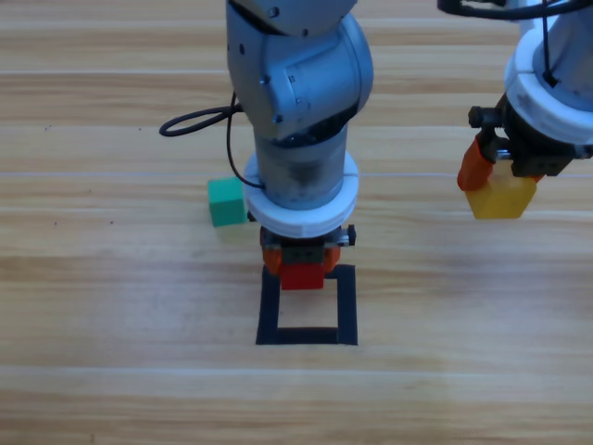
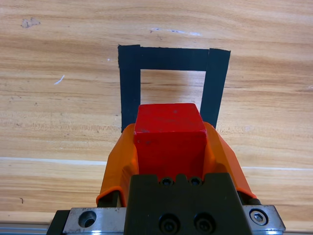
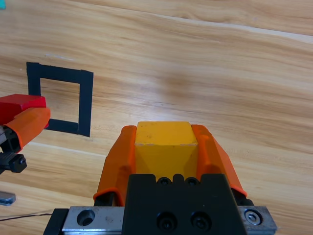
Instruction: Stack the blocks in the rectangular block: red at the bottom, yellow in the middle, green on top
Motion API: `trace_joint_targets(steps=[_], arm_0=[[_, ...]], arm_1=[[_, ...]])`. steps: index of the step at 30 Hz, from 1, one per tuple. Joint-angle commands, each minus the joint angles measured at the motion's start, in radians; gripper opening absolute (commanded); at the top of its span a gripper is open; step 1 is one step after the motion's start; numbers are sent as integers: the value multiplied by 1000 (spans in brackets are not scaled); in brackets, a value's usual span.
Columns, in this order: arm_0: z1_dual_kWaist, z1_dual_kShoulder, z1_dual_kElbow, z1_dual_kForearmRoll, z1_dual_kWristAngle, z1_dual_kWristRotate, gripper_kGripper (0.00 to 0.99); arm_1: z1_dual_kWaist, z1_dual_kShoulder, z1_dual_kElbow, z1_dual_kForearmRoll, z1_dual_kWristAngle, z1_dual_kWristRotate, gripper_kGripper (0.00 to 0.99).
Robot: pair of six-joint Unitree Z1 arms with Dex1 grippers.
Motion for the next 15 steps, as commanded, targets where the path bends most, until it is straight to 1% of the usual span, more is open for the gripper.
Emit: trace_joint_targets(steps=[1,6,15], arm_0=[[-16,89,-17,6,-25,-11,66],[-16,118,-17,-10,-43,-3,66],[-16,141,-19,-20,-45,2,66]], arm_1=[[33,79,10,-4,-30,-16,0],[33,87,5,-4,-30,-16,0],[31,93,-1,-4,-33,-16,0]])
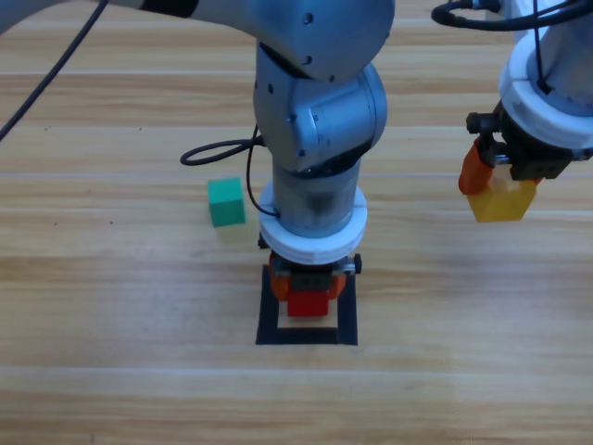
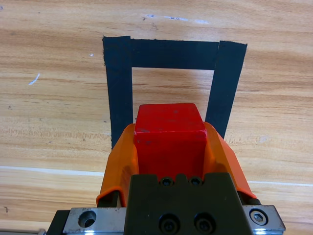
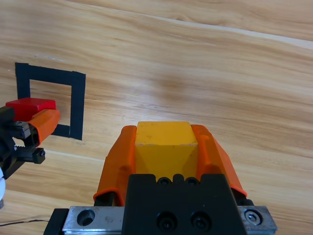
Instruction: Stack the blocks in the rectangular block: red at the bottom, yellow in the middle, green on top
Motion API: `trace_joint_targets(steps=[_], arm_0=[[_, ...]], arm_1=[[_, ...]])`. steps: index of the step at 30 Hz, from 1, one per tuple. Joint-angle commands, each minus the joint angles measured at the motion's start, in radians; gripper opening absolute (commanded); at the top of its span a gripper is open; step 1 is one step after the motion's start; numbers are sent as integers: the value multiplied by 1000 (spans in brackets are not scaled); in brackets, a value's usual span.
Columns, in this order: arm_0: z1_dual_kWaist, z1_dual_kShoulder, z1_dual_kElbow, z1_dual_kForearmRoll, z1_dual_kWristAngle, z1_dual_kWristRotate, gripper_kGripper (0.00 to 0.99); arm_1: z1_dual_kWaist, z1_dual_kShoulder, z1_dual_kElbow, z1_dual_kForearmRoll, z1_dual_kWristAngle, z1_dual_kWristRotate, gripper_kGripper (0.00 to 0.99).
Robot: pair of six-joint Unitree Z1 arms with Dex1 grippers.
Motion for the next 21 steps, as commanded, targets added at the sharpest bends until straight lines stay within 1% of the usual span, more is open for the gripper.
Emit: trace_joint_targets(steps=[1,21], arm_0=[[-16,61,1,-21,-10,2,66],[-16,69,25,-44,-15,11,66]], arm_1=[[27,78,-1,-4,-9,-1,0],[27,87,-7,-4,-9,-2,0]])
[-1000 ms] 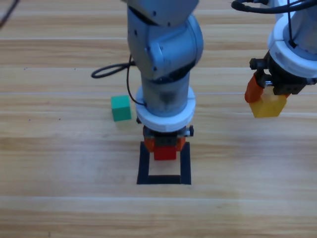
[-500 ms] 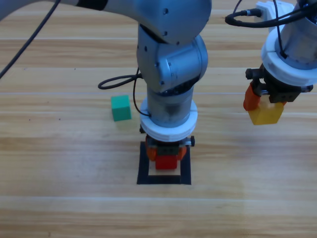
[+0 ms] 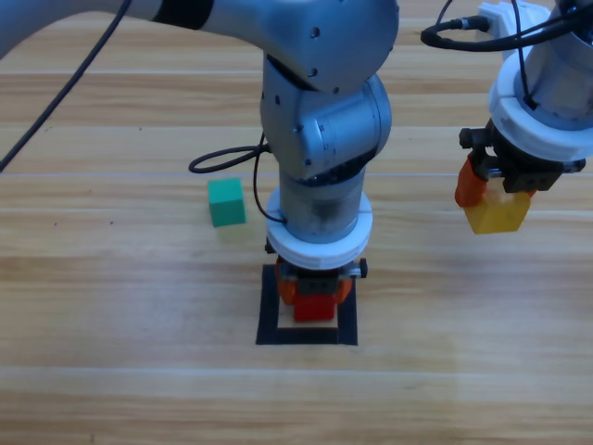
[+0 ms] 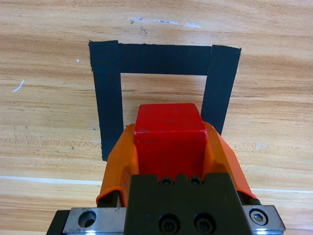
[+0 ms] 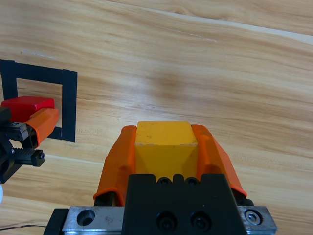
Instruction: Stack the blocks in the rectangular block: red at the bottom, yellow in the middle, green on top
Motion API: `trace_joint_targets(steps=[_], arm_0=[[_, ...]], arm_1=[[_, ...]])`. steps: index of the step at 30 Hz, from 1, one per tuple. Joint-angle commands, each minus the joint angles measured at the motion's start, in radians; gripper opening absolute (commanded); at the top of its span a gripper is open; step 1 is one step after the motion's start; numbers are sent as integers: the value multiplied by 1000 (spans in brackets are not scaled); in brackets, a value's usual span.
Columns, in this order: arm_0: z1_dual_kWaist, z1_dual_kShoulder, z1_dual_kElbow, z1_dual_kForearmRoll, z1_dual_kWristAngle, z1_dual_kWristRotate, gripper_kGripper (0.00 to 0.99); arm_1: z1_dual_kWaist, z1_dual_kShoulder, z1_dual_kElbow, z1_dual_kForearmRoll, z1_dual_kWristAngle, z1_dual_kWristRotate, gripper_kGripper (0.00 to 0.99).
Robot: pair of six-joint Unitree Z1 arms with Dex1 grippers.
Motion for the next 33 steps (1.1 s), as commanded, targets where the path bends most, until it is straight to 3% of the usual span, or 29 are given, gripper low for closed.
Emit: trace_joint_targets(steps=[1,21,26,28,30,31,33], arm_0=[[-16,52,22,-15,-7,10,66],[-15,70,53,-42,-7,21,89],[-15,89,53,-51,-7,19,301],[-15,90,55,-56,-7,19,523],[-15,89,52,-59,-7,15,905],[-16,87,53,-59,-7,13,985],[-15,83,53,-59,-7,12,990]], arm_1=[[26,47,-7,-4,-6,-2,0],[26,50,-7,-4,-6,-1,0],[26,50,-7,-4,-6,-1,0],[26,50,-7,-4,-6,-1,0],[26,50,-7,-4,-6,-1,0],[24,52,-7,-4,-6,-1,0],[26,50,-7,-4,-6,-1,0]])
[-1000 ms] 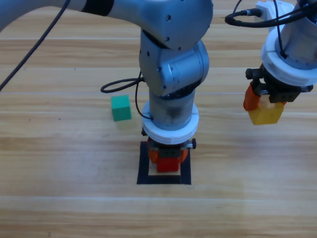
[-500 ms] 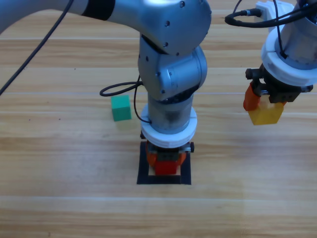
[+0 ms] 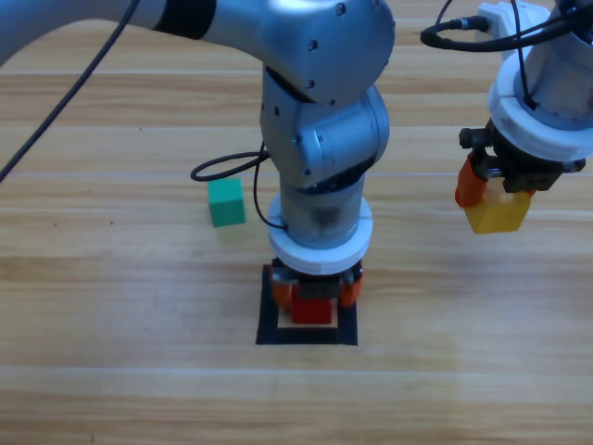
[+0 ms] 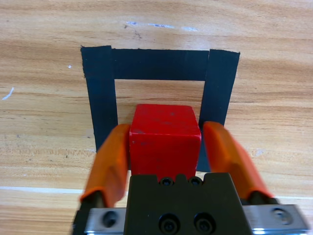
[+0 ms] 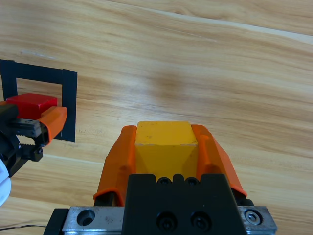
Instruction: Stack the blocks in the rectangular block: red at the bottom, yellow in the middle, green on top
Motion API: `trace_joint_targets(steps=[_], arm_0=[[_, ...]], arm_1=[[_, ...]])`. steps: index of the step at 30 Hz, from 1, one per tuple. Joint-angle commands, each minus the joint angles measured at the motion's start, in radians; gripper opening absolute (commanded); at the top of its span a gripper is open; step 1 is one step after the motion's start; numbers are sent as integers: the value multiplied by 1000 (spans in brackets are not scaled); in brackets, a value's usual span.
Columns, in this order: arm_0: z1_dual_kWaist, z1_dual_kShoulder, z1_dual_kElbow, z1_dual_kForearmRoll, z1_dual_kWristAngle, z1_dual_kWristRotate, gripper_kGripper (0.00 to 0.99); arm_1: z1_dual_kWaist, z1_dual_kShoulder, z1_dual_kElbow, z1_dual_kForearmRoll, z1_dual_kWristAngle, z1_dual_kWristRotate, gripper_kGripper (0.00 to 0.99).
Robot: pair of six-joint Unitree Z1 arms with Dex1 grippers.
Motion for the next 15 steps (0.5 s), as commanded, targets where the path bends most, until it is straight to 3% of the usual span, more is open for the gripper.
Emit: trace_joint_targets(steps=[1,10,15], arm_0=[[-15,74,24,-12,-7,2,990],[-15,-10,39,-10,8,-1,990],[-10,-140,56,0,21,-13,990]], arm_1=[[26,52,-7,-4,-6,0,0],[38,38,-7,-4,-21,8,0],[45,29,-8,-2,-23,9,0]])
